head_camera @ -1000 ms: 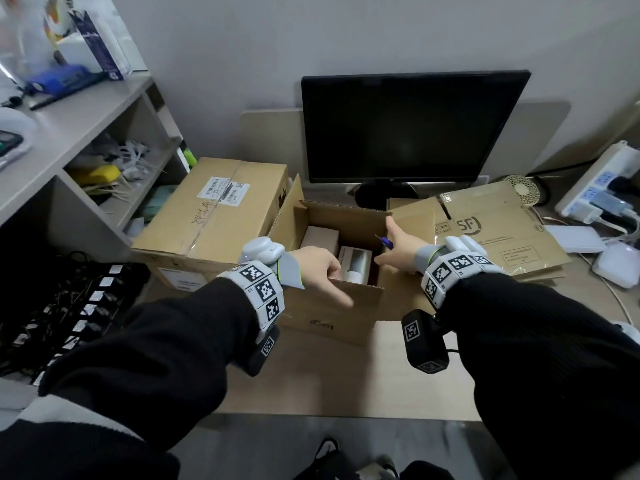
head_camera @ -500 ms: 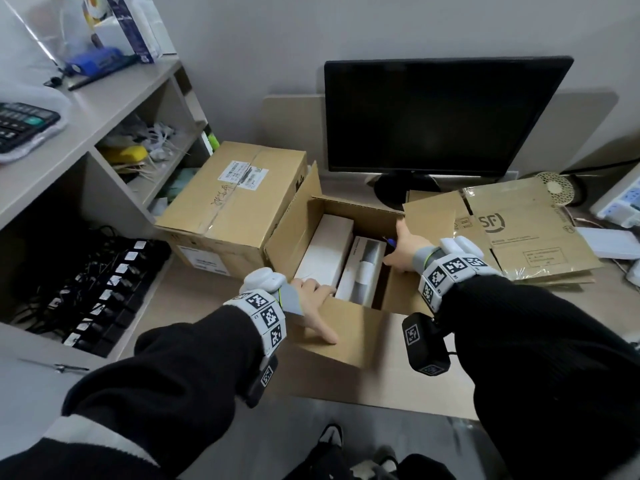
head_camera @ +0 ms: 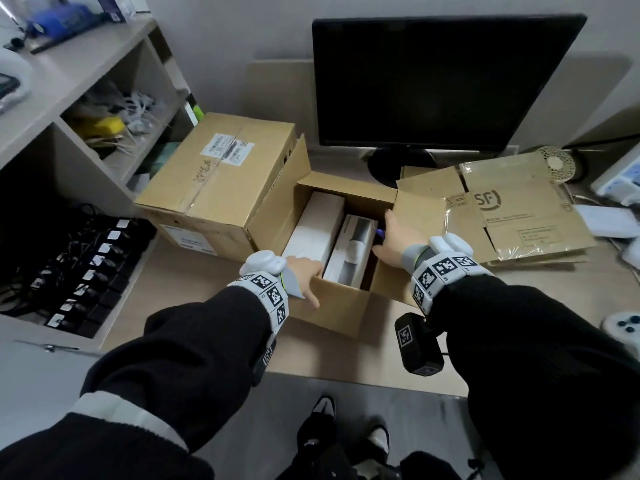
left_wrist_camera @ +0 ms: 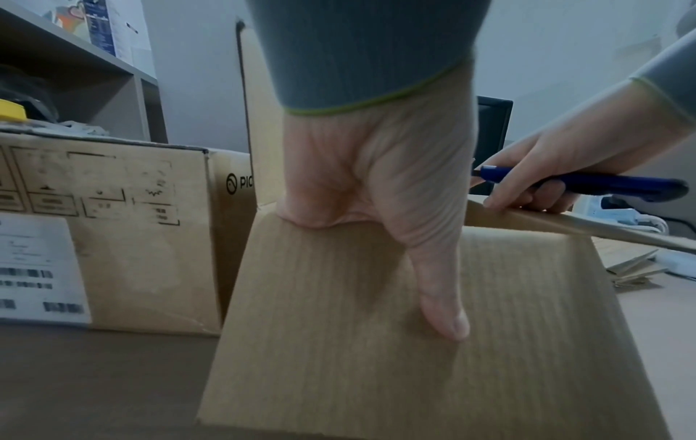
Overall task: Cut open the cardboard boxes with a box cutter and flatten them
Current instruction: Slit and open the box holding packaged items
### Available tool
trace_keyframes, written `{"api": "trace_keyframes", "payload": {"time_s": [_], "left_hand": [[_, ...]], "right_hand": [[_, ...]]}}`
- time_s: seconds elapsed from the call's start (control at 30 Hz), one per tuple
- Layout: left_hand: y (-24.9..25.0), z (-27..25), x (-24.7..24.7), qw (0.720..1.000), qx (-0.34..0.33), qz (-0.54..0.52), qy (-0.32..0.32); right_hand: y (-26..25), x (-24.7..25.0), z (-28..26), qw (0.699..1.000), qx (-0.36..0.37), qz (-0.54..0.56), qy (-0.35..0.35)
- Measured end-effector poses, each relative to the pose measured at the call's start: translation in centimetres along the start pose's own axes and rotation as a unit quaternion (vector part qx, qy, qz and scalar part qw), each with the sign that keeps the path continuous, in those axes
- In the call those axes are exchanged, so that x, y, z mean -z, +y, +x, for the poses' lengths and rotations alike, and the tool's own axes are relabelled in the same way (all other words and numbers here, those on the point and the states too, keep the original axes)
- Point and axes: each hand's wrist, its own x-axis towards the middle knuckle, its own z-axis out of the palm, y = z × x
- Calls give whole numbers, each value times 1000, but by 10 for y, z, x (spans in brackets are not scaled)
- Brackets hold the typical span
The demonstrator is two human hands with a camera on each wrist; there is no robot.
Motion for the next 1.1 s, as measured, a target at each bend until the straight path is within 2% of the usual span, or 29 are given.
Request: {"api": "trace_keyframes", "payload": {"time_s": [0.1,0.2,0.3,0.37,0.43,0.53,0.63,0.7,0.83,0.97,1.1], "left_hand": [[2,1,1,1000,10,-1,-1],[1,-2,4,999,16,-32,-31],[0,1,9,985,28,-153,-76],[2,1,21,965,29,-251,-73],[2,3,35,951,33,-303,-48],[4,12,58,958,19,-287,8],[12,22,76,966,5,-256,34],[18,30,79,970,10,-238,49],[20,46,63,985,81,-132,71],[15,58,37,980,148,-110,73],[12,59,20,972,179,-121,92]], "right_hand": [[1,-7,-2,1000,19,-11,7],[5,-6,-6,999,32,4,2],[14,10,-15,995,30,99,6],[26,25,-14,983,13,181,39],[39,38,-8,963,-24,259,69],[64,55,-5,922,-87,365,93],[84,56,-6,901,-160,393,93],[91,45,-9,899,-201,385,56],[98,5,-14,906,-249,339,-46],[103,-25,-14,930,-224,276,-91],[97,-41,-12,933,-226,257,-114]]}}
